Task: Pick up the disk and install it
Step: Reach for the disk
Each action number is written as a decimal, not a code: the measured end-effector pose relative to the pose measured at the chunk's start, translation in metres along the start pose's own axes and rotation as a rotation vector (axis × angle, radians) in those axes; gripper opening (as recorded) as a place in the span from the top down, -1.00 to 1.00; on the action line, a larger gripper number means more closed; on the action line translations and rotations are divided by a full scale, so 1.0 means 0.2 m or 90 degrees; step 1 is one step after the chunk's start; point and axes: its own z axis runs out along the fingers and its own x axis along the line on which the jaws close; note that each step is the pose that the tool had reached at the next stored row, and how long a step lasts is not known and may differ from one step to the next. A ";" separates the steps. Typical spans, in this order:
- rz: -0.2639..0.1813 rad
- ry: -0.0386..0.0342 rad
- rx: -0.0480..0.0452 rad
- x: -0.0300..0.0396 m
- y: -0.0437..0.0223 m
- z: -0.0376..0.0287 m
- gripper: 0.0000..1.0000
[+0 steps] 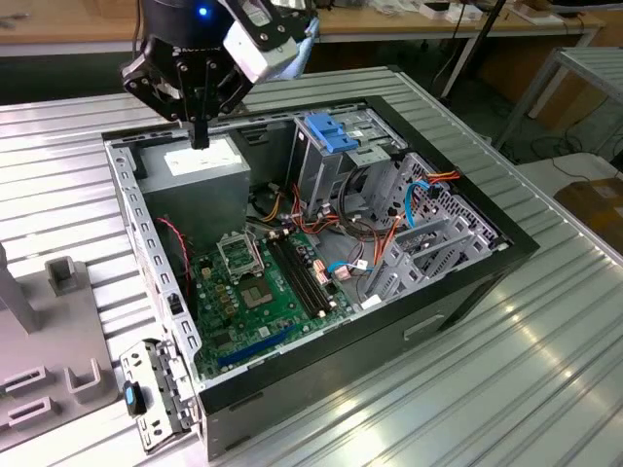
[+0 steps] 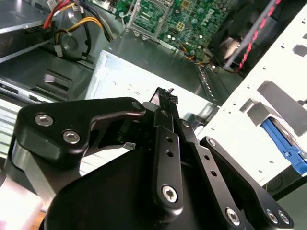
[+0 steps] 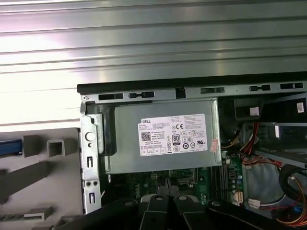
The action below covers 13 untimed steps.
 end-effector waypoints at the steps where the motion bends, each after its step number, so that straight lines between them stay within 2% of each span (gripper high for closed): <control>1: 0.000 0.0001 0.0001 0.036 -0.002 -0.001 0.79; 4: 0.000 0.0001 0.0001 0.078 -0.005 -0.003 0.79; 10: 0.000 0.0001 0.0001 0.191 -0.014 -0.006 0.79; 13: 0.000 0.0001 0.0001 0.235 -0.017 -0.007 0.79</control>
